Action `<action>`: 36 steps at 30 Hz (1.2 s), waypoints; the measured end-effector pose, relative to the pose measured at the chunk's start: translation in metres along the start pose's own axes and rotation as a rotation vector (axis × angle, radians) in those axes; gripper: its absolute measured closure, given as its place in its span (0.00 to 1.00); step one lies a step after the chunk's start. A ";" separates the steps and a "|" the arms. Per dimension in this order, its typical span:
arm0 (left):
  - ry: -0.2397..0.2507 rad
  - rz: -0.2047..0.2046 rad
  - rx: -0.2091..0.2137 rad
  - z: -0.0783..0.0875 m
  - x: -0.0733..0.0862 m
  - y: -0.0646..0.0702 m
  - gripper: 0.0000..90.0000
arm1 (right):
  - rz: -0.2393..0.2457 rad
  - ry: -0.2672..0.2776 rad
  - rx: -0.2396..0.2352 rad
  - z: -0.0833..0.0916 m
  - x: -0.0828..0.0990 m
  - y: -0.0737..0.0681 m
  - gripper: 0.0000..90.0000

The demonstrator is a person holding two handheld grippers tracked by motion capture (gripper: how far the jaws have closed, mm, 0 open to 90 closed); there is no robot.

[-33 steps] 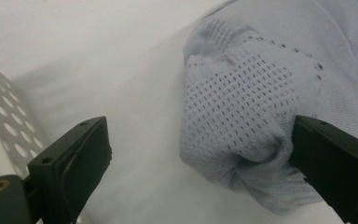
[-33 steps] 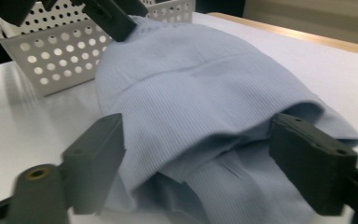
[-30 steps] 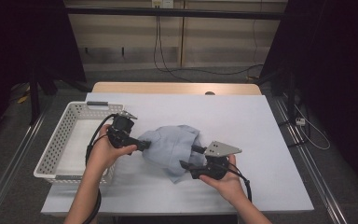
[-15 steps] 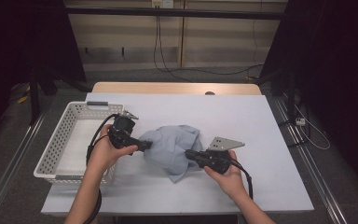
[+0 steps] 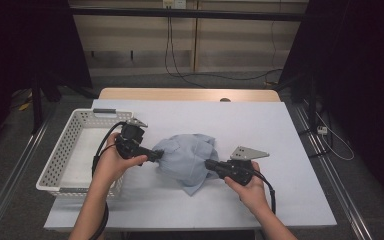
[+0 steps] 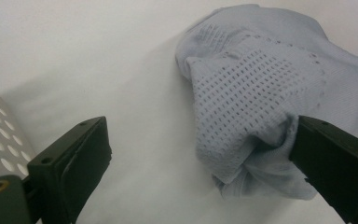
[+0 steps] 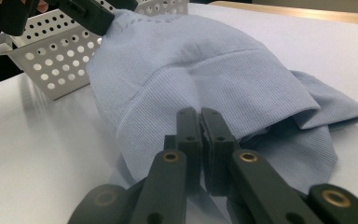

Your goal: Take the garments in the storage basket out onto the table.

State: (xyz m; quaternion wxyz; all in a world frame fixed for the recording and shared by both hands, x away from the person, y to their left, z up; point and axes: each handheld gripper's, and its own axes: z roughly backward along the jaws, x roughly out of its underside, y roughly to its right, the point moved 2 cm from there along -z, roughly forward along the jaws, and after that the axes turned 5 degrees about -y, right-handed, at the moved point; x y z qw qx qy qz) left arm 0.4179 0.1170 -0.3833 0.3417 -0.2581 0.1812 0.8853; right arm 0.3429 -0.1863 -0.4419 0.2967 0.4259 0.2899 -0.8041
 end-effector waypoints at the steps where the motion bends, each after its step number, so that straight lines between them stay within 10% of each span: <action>1: -0.001 0.000 0.000 0.000 0.000 0.000 0.06 | -0.003 0.002 0.004 0.001 0.000 0.001 0.97; 36: -0.026 -0.040 0.000 -0.013 -0.002 0.006 0.07 | -0.114 0.020 0.111 0.025 0.015 0.035 0.97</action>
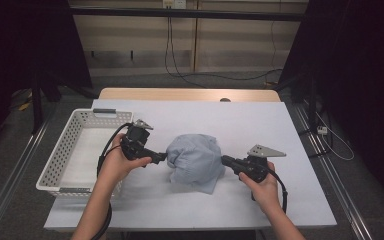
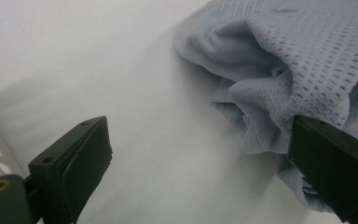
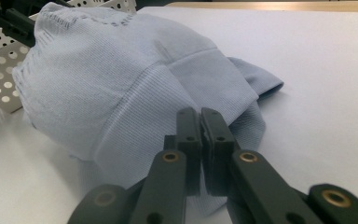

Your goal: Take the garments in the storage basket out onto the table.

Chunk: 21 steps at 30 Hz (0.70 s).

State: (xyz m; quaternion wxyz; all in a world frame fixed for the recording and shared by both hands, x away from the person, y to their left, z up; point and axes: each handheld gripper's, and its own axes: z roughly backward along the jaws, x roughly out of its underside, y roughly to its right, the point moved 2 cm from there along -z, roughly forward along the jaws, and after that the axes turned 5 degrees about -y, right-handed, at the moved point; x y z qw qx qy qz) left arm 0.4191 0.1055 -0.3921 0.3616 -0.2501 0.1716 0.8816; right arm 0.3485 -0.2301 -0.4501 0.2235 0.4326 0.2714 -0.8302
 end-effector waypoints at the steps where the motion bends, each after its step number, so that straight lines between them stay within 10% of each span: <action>1: 0.002 -0.001 0.001 0.000 0.000 0.001 0.07 | 0.000 0.000 0.000 0.000 0.000 0.000 0.97; 21: -0.015 -0.031 0.016 -0.011 -0.004 0.007 0.08 | -0.042 -0.010 0.082 0.011 0.008 0.022 0.97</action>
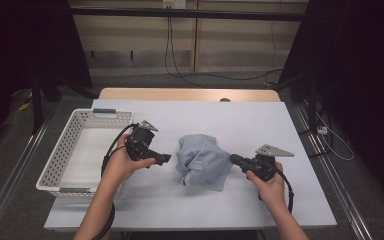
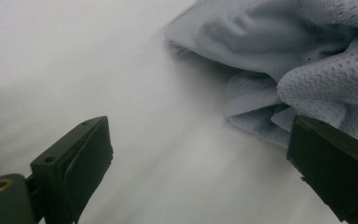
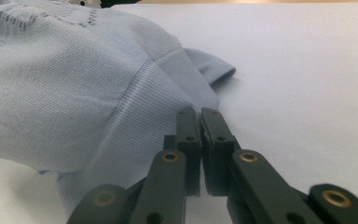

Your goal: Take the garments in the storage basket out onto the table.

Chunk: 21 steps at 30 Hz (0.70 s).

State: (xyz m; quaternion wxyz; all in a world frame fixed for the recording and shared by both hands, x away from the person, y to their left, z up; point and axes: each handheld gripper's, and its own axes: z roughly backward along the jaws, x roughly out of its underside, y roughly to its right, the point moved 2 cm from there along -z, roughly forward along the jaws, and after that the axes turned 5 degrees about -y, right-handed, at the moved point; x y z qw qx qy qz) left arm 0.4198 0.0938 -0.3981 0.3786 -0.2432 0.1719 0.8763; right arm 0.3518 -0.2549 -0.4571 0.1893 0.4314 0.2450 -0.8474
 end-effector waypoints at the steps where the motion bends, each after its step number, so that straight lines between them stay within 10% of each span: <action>1: -0.003 -0.003 0.003 -0.001 0.000 0.000 0.08 | -0.007 -0.003 0.005 0.001 0.001 0.002 0.97; 21: -0.009 -0.041 0.049 -0.015 -0.008 0.011 0.08 | -0.021 -0.001 0.028 0.008 0.007 0.009 0.95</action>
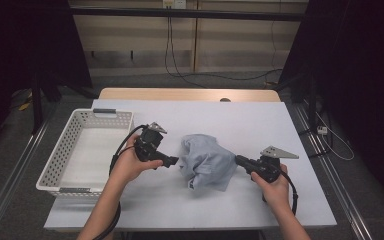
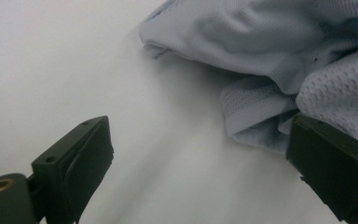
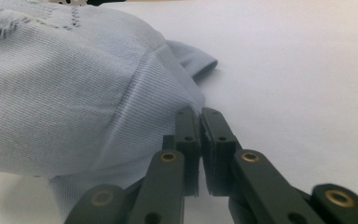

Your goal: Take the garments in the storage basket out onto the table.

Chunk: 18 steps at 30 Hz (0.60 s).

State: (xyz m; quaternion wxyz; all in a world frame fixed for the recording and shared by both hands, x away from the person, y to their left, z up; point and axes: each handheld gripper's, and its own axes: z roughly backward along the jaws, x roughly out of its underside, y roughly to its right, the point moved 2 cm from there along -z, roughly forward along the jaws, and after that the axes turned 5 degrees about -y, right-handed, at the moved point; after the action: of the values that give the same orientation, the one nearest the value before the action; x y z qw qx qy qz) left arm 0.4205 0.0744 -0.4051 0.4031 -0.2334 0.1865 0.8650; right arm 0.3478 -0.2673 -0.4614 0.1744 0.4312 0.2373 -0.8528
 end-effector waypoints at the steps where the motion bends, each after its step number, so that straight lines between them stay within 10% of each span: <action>1: -0.003 0.001 0.007 0.000 0.000 0.000 0.08 | 0.001 0.004 -0.003 0.001 0.000 0.000 0.94; 18: 0.002 0.000 -0.005 0.001 -0.001 -0.003 0.08 | 0.092 0.033 -0.010 0.008 -0.014 -0.029 0.35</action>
State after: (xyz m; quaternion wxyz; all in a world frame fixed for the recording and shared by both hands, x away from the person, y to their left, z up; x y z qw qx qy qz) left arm 0.4233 0.0765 -0.4038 0.4022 -0.2353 0.1846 0.8653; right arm 0.3357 -0.2466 -0.4387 0.2117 0.4549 0.2242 -0.8355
